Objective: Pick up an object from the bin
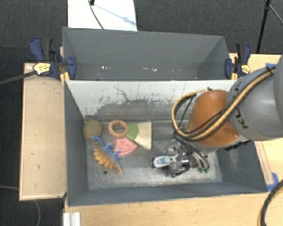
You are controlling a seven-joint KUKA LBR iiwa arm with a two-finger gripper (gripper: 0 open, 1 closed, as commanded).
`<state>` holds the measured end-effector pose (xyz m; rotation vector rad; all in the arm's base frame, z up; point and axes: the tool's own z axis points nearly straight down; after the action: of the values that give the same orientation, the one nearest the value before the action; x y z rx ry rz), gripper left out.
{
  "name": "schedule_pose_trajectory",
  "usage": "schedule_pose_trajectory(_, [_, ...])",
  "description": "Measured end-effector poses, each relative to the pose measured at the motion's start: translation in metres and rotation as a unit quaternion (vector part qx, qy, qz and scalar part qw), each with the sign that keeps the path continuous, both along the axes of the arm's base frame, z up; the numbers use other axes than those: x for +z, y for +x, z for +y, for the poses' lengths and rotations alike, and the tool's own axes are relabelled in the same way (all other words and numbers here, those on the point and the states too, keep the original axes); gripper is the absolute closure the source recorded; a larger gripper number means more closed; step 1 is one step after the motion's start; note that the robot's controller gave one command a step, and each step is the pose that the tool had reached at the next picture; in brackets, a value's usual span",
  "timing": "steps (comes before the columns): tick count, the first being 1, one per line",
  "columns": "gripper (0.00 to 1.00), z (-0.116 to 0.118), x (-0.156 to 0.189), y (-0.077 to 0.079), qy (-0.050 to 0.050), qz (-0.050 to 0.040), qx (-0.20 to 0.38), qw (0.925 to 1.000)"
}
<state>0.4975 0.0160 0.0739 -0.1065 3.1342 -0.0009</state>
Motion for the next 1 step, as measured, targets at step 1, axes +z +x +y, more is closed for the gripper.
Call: schedule_pose_trajectory(1, [1.0, 0.0, 0.0, 0.0, 0.0, 0.0, 0.0, 1.0])
